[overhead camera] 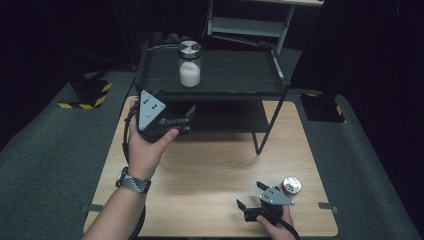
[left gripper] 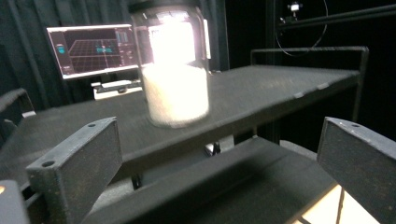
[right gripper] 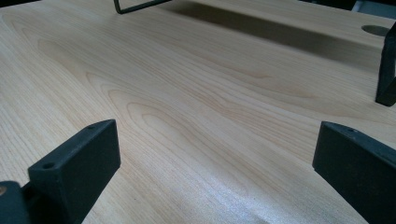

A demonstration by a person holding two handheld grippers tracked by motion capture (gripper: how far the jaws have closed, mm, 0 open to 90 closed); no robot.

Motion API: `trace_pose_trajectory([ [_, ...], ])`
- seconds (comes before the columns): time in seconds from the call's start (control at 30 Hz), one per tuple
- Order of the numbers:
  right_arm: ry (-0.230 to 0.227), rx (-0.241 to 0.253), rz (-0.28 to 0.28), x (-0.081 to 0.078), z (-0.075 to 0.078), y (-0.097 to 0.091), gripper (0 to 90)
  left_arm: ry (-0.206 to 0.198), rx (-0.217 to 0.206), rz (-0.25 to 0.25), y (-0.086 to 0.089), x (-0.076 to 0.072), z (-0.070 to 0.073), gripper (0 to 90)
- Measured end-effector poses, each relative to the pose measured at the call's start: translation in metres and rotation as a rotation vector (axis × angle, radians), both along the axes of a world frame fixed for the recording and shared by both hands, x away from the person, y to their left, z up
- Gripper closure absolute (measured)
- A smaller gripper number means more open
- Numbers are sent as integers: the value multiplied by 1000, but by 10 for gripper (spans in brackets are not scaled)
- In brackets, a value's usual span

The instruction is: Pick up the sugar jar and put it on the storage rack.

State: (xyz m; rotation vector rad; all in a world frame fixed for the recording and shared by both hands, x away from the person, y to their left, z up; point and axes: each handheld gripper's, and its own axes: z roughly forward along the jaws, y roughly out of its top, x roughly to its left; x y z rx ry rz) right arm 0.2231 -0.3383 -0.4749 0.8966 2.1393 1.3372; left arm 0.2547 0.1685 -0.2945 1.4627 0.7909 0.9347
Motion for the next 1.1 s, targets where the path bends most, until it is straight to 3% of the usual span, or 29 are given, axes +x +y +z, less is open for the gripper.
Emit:
trace_pose_trajectory([
  [0.5, -3, -9, 2, -1, 0, 1, 6, 49, 17, -28, 6, -22, -48, 6],
  [0.77, -4, -11, 0, -1, 1, 1, 6, 106, 5, -35, 9, -33, -82, 6],
  [1.1, -5, -11, -3, -1, 0, 2, 6, 160, 24, -61, 13, -46, -117, 6],
])
